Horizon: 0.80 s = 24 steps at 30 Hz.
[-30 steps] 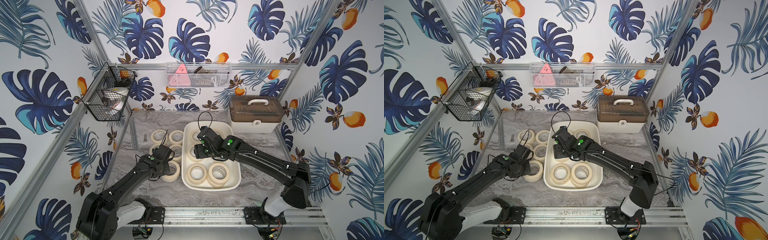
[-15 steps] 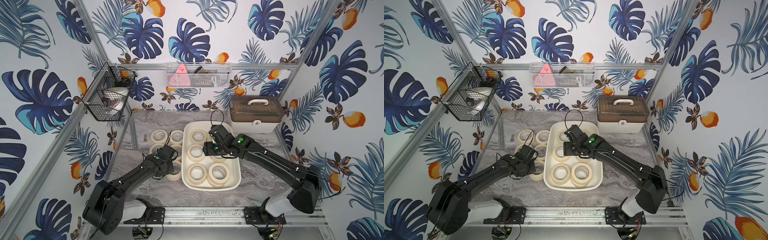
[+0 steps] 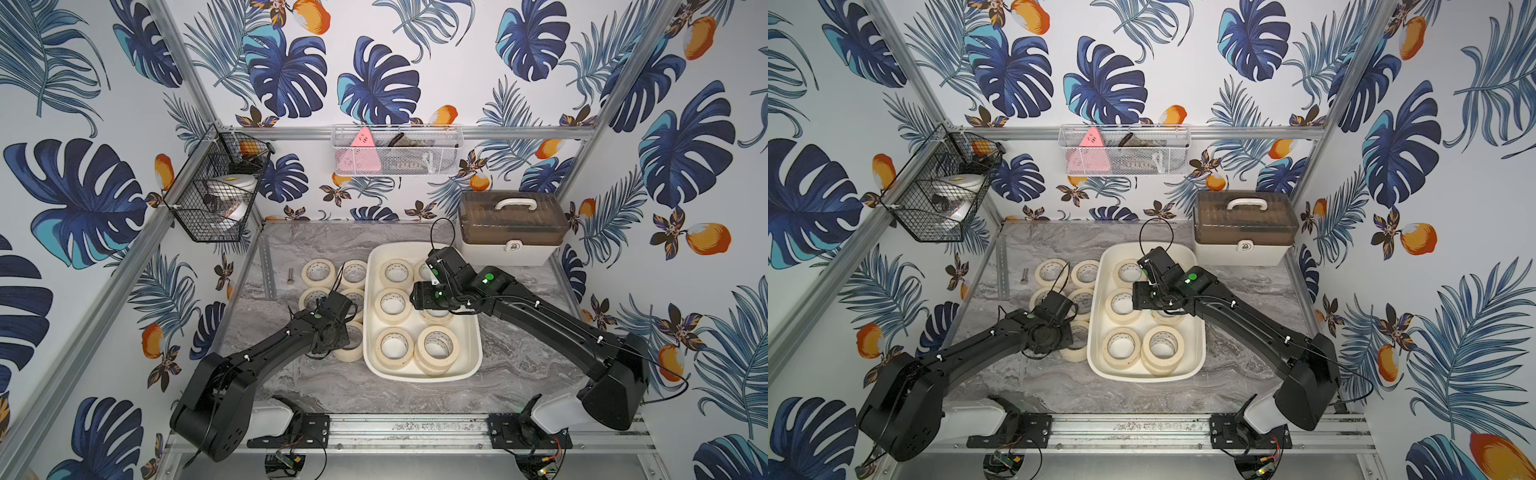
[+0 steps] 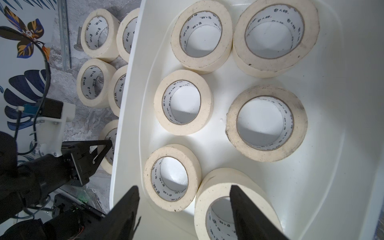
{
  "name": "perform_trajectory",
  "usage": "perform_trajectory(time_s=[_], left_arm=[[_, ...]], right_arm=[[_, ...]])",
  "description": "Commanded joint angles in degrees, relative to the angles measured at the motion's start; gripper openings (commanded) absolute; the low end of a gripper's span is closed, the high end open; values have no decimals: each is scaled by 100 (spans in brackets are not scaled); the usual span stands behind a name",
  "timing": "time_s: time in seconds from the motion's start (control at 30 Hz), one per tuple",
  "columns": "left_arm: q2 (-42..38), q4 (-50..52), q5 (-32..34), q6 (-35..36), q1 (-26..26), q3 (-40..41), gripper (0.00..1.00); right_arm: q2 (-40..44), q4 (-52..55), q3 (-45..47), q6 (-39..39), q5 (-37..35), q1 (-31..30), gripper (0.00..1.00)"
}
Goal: Take out the art tape in the storage box
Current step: Place the art tape at the center of the board.
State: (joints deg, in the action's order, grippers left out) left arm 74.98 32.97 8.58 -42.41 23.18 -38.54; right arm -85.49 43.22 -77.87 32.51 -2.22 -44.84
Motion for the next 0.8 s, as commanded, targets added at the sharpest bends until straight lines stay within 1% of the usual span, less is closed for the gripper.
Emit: perform_trajectory(time_s=[0.0,0.2,0.33,0.43,0.47,0.67,0.77], left_arm=[[72,-256,58,-10,1,57,11],[58,-275,95,24,-2,62,27],[42,-22,142,158,2,-108,35],[-62,214,219,211,2,-244,49],[-114,276,238,216,-6,-274,51],[-443,719,175,325,2,-570,59],[-661,883,23,381,2,-741,66]], right_arm=[[58,-20,32,44,174,61,71],[175,107,152,23,263,202,71],[247,256,244,-16,283,329,73],[313,374,332,-92,310,440,74],[337,408,366,-105,305,484,75],[510,724,552,-194,256,701,76],[633,797,758,-180,311,798,76]])
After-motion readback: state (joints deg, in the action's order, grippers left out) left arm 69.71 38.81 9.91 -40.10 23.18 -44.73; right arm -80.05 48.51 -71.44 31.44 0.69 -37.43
